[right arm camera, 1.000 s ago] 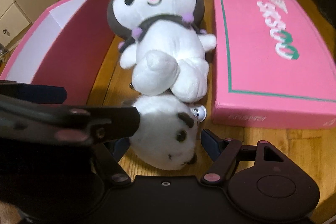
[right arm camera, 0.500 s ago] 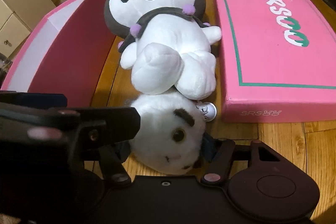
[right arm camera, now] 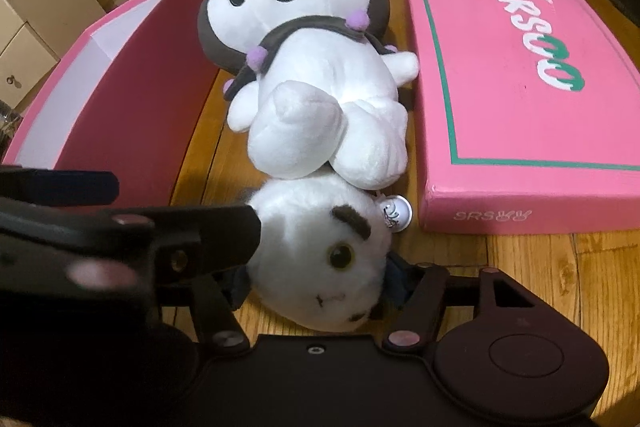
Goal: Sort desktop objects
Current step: 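Grasp the white panda plush with the right tool and lift it, then lower the panda plush into the pink box and open the right tool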
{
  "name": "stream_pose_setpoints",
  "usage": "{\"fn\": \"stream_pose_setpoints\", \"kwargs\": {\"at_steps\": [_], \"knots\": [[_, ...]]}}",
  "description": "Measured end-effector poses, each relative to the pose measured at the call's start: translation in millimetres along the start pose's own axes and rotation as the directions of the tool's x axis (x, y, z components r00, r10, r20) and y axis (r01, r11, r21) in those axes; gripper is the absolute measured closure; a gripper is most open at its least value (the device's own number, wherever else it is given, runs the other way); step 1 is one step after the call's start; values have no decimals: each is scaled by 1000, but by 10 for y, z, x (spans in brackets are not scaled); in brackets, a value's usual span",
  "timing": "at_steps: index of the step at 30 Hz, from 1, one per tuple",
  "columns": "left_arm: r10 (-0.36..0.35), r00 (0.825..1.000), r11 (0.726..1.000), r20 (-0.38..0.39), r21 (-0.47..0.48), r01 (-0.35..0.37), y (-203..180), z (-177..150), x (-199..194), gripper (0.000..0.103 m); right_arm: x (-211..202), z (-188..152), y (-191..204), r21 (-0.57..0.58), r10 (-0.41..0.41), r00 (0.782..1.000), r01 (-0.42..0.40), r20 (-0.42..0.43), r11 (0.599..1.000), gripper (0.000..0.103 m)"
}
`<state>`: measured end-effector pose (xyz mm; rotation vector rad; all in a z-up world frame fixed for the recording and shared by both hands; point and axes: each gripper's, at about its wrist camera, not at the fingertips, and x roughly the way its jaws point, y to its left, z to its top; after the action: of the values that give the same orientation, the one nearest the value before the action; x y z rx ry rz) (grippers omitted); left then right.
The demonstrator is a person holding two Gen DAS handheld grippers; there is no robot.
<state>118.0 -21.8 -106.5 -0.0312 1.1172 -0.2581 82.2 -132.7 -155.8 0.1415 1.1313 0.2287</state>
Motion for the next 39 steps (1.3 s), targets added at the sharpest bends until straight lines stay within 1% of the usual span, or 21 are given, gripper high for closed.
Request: {"fn": "stream_pose_setpoints", "kwargs": {"at_steps": [5,8,10,12,14,15,18,21,23,27,29,31,32,34,35,37,39], "knots": [[-39,999,998,-2,-42,39,63,1,-14,0,-42,61,8,3,-5,1000,5,8,1000,30],[-11,1000,998,28,-56,12,127,-5,-114,0,-74,79,-22,25,12,1000,-12,21,1000,30],[-11,999,998,53,-58,14,153,10,-172,0,-70,94,-44,33,13,1000,-14,27,999,29],[-29,998,996,62,-79,34,179,26,-186,0,-25,60,-43,34,14,999,-15,33,999,29],[-60,997,994,45,-90,64,183,28,-148,0,-21,34,-34,31,12,999,-14,44,999,30],[-74,997,993,34,-92,77,177,23,-122,0,-41,25,-26,28,11,999,-12,51,1000,33],[-79,997,994,23,-79,80,139,8,-84,0,-101,-2,-1,16,7,997,-8,73,1000,37],[-73,996,995,53,-71,77,89,-8,-124,0,-160,-29,23,6,3,995,-4,96,1000,37],[-78,995,996,67,-43,81,17,-25,-155,0,-200,-47,39,-2,1,994,-1,111,1000,37],[-105,993,994,47,-13,106,-42,-26,-165,0,-301,-78,69,-17,-3,989,5,145,1000,37],[-100,994,995,46,-19,101,-31,-19,-204,0,-384,-86,81,-25,-3,985,7,171,1000,37],[-53,996,998,69,-17,55,-27,2,-288,0,-466,-63,88,-27,11,982,-6,186,1000,38],[-18,996,1000,84,-19,20,-31,14,-326,0,-506,-48,95,-35,14,981,-7,193,999,38],[34,993,999,116,-25,-31,-34,50,-420,0,-587,-18,109,-51,19,978,-9,208,999,38],[28,991,999,129,-35,-23,-17,70,-477,0,-616,0,136,-59,18,977,-5,214,998,38],[-10,989,998,145,-66,20,45,104,-609,0,-655,46,216,-74,23,974,-6,223,997,38],[-22,986,995,166,-96,39,104,140,-783,0,-696,45,298,-99,34,972,-11,232,995,37]]}}
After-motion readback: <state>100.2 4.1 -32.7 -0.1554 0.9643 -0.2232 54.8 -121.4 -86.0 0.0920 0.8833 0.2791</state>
